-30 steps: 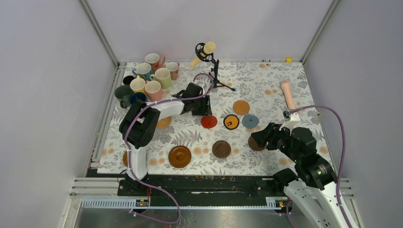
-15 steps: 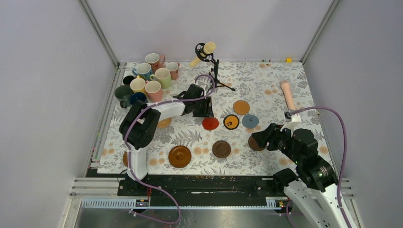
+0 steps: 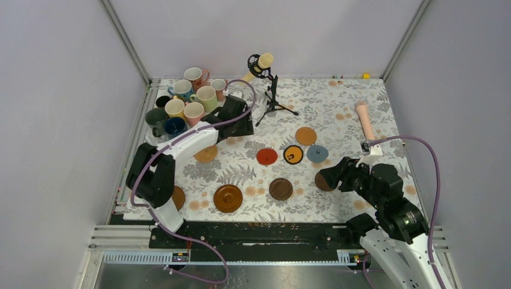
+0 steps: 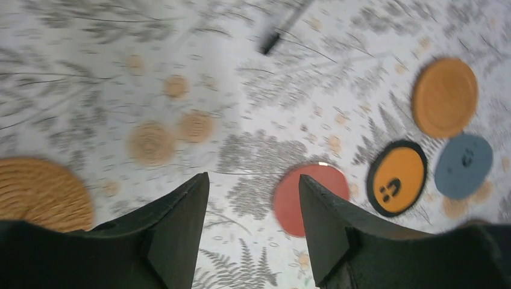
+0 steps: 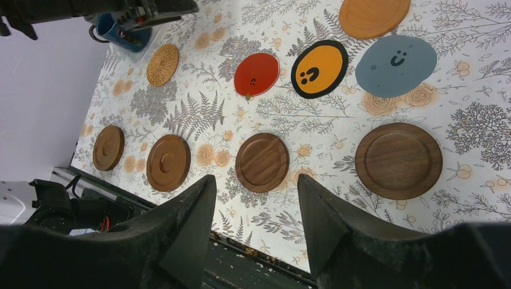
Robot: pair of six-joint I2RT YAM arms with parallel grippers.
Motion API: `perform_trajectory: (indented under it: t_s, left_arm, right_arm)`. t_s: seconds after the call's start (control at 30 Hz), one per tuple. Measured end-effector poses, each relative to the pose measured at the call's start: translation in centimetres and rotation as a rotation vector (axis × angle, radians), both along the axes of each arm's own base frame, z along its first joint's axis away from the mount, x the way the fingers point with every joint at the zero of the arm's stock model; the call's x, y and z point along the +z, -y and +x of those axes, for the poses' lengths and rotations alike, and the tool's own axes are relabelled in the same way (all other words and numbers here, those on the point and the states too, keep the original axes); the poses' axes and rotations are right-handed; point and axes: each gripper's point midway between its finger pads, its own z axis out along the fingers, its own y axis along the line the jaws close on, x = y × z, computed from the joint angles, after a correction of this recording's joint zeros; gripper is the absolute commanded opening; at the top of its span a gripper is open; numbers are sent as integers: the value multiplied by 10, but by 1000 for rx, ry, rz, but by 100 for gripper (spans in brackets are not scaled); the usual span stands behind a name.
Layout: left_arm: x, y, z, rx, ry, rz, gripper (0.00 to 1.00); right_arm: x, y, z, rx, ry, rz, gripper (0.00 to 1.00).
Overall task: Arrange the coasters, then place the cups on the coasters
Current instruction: Move the coaster to the center of the board.
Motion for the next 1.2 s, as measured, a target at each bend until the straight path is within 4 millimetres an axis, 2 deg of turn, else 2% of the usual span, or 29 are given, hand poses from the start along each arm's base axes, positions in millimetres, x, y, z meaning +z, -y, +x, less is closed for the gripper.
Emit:
perform_trajectory:
  t_s: [0.07, 0.13, 0.27, 0.33, 0.57, 0.7, 1.0, 1.2]
  left_arm:
    - [8, -20, 6, 71, 24, 22, 57]
    - [6, -47, 10, 152, 22, 43, 57]
    - [-19, -102, 8, 298, -40, 112, 57]
    - [-32, -117, -1, 334, -82, 146, 57]
    - [-50, -127, -20, 350, -142, 207, 57]
    - [-56, -132, -23, 365, -157, 231, 58]
    - [-83, -137, -27, 368, -228, 262, 58]
    - [-86, -135, -28, 356, -241, 254, 58]
  right_arm:
    - [0, 0, 0, 0, 1, 0, 60]
    - [1, 0, 0, 0, 4, 1, 60]
    - [3, 1, -1, 1, 16, 4, 60]
    - [4, 1, -2, 1, 21, 5, 60]
    - [4, 1, -2, 3, 27, 3, 60]
    - [5, 2, -3, 3, 32, 3, 61]
    - [4, 5, -6, -1, 37, -5, 62]
    - [4, 5, -6, -1, 37, -5, 62]
